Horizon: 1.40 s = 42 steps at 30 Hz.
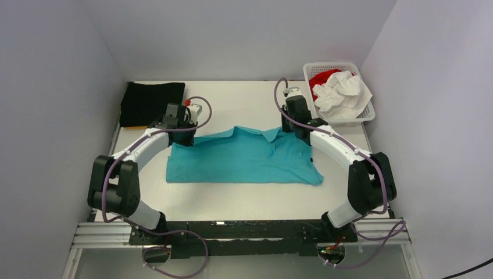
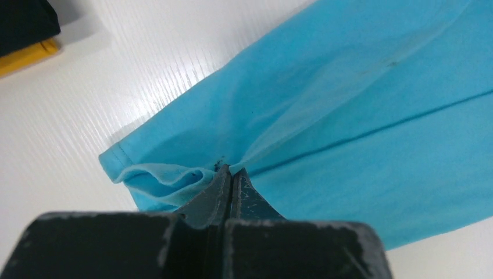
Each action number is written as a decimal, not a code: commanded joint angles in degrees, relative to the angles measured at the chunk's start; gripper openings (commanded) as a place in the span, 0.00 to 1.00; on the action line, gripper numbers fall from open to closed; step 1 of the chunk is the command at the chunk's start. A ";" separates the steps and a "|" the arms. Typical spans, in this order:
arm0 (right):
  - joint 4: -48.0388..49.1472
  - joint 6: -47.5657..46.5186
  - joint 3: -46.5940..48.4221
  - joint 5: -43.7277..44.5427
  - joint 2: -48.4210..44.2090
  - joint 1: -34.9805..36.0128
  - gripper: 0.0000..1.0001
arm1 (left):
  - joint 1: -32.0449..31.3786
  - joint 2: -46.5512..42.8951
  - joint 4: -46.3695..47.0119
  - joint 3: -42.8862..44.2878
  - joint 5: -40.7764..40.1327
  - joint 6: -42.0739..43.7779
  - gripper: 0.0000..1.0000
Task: Fold and stack the t-shirts
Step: Fold the other side of the tshirt into a rectangle
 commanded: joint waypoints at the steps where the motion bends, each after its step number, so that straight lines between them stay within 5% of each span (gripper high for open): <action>1: -0.75 2.27 -2.79 3.20 -5.78 0.14 0.00 | -1.88 -5.14 1.94 -3.61 -4.25 -3.32 0.00; 11: -2.88 3.27 -7.11 3.44 -11.68 0.12 0.00 | -2.45 -11.60 4.21 -11.11 -10.63 -6.68 0.00; 21: -3.60 3.34 -7.45 3.50 -12.61 0.13 0.00 | -2.58 -10.43 2.77 -9.67 -12.56 -6.73 0.01; 26: -4.38 5.27 -9.55 4.24 -11.90 0.14 0.00 | -3.26 -9.63 1.62 -12.20 -14.12 -12.02 0.19; 29: -5.37 8.32 -12.16 5.19 -12.61 0.13 0.05 | -4.59 -9.16 -3.16 -10.75 -16.10 -19.75 0.20; 31: -6.77 10.61 -14.14 4.37 -13.35 0.16 0.08 | -5.37 -9.43 -8.40 -10.19 -18.15 -25.70 0.36; 32: -7.78 11.97 -15.12 4.34 -13.87 0.16 0.13 | -5.73 -9.39 -10.81 -9.75 -16.89 -27.42 0.58; 33: -8.98 13.51 -16.01 4.42 -14.39 0.14 0.18 | -6.51 -9.58 -12.74 -9.74 -17.04 -29.40 0.65; 36: -14.23 17.14 -18.25 5.86 -17.22 0.15 0.26 | -8.89 -11.81 -17.98 -10.49 -20.83 -33.85 0.69; 39: -20.12 20.73 -19.79 10.58 -21.65 0.14 0.64 | -9.68 -15.98 -21.70 -10.05 -24.36 -38.65 0.96; 42: -23.73 22.11 -19.33 15.66 -25.89 0.15 0.99 | -9.74 -18.19 -23.20 -6.57 -26.84 -40.58 0.99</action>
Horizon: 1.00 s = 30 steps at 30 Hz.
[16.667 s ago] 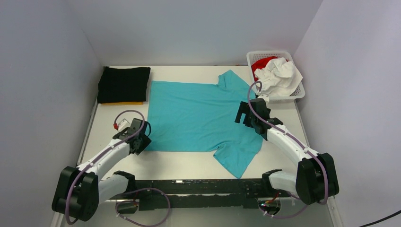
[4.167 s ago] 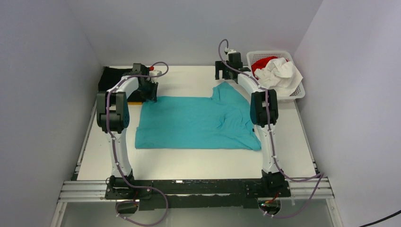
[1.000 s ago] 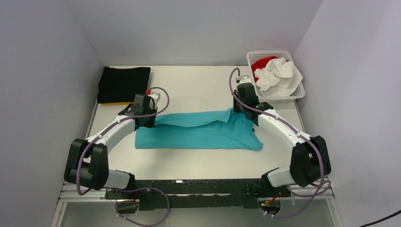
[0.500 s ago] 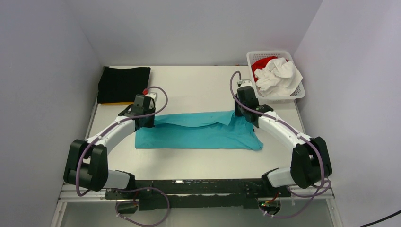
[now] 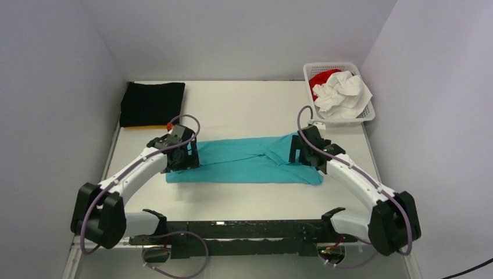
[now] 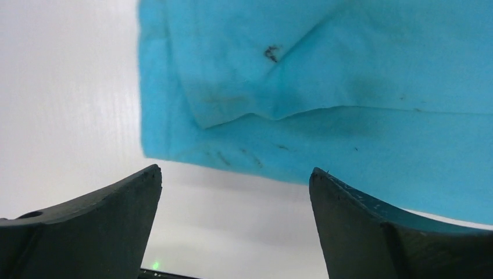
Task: Fold and stack the t-shirts
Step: Fold the other side of the tshirt into a rectangle
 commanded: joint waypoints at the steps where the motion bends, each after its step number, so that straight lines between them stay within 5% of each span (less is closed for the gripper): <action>1: -6.37 4.25 0.81 9.22 -7.36 0.07 1.00 | -0.06 -4.75 -5.64 5.84 -6.15 -8.01 0.99; 3: -4.11 2.66 1.15 8.65 -8.99 0.11 1.00 | 0.06 -5.20 -4.12 6.05 -5.18 -8.11 0.99; 10: 16.11 -4.06 -0.14 -17.39 -5.94 0.01 1.00 | 9.89 -10.73 8.46 -3.32 7.18 -6.91 0.99; 14: 18.22 -4.31 2.12 -17.76 1.12 0.03 1.00 | 17.38 -11.70 15.68 -9.92 15.05 -6.85 0.90; 20: 19.37 -4.81 2.62 -14.85 7.90 0.00 1.00 | 19.97 -9.99 20.94 -12.89 20.17 -6.84 0.73; 24: 19.46 -4.91 2.62 -14.56 9.27 0.00 1.00 | 20.11 -8.01 20.34 -12.38 19.15 -6.80 0.56; 30: 18.69 -5.63 2.56 -13.01 9.85 0.00 1.00 | 20.16 -5.76 18.44 -12.11 16.11 -6.46 0.51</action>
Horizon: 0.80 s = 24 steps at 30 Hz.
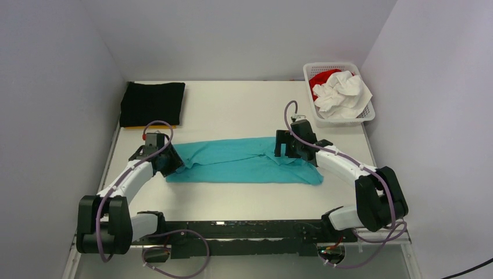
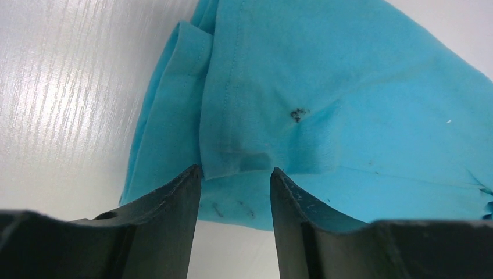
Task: Fold and stack the t-shirts
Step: Fold the other side of the tshirt into a rectangle
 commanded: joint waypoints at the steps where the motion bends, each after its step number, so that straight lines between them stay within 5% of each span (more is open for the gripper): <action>1: 1.95 -1.14 2.10 1.32 0.47 -0.02 1.00 | 0.34 1.41 0.07 1.02 -2.14 0.22 0.51; 6: 1.94 -0.97 1.98 1.55 1.01 -0.10 1.00 | 0.37 2.46 -1.03 0.82 -2.79 0.29 0.50; 13: 1.74 -0.88 1.85 1.96 1.68 -0.11 1.00 | 0.42 3.98 2.86 1.53 -1.53 0.23 0.31; 21: 1.35 -1.15 1.73 2.82 1.55 -0.09 1.00 | 0.35 5.96 2.56 1.67 -2.55 1.46 0.32; 24: 1.41 -1.14 1.65 2.97 1.76 -0.19 1.00 | 0.41 6.26 2.72 1.53 -1.88 1.39 0.11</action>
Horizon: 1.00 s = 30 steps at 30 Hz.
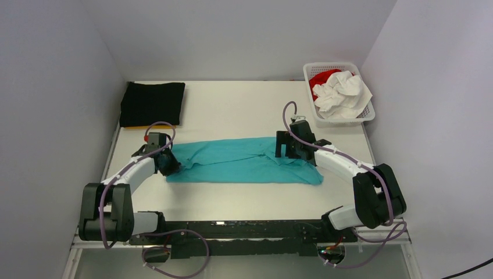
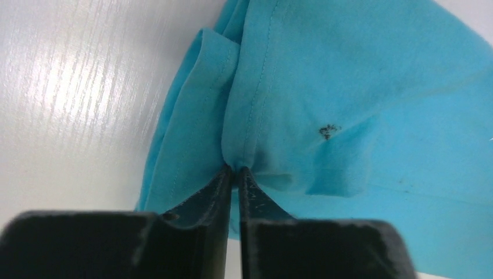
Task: Fold and stack the t-shirts
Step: Fold the other side of the tshirt into a rectangle
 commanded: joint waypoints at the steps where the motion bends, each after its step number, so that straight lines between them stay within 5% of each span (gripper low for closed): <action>1: 1.29 -0.67 1.66 1.45 0.36 -0.22 1.00 | 0.26 0.40 1.09 1.49 -0.24 0.65 0.02; 21: 0.23 -1.09 0.58 2.08 0.85 -0.15 1.00 | 5.05 -0.28 -3.39 12.84 -11.76 2.88 0.00; 30: -0.94 -0.39 0.57 4.98 -2.05 -0.17 1.00 | 6.91 4.04 -0.90 12.67 -2.72 3.83 0.01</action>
